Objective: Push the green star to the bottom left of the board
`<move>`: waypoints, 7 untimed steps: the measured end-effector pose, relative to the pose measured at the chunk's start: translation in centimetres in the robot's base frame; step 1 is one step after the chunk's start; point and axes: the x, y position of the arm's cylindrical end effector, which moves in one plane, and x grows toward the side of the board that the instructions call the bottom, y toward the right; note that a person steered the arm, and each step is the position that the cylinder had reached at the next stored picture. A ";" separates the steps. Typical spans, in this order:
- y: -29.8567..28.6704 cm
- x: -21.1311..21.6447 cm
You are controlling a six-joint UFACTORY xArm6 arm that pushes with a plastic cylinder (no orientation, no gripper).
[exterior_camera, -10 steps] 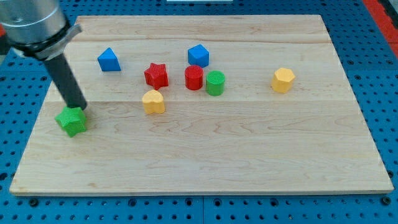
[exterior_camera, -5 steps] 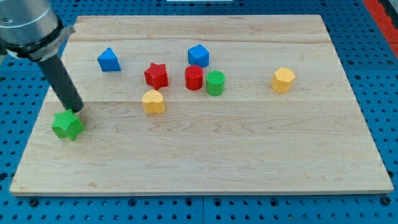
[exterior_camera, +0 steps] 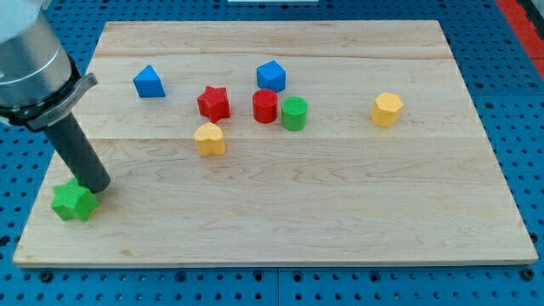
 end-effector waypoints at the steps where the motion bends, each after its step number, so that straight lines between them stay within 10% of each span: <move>1: -0.2 1.6; 7: -3.8 0.0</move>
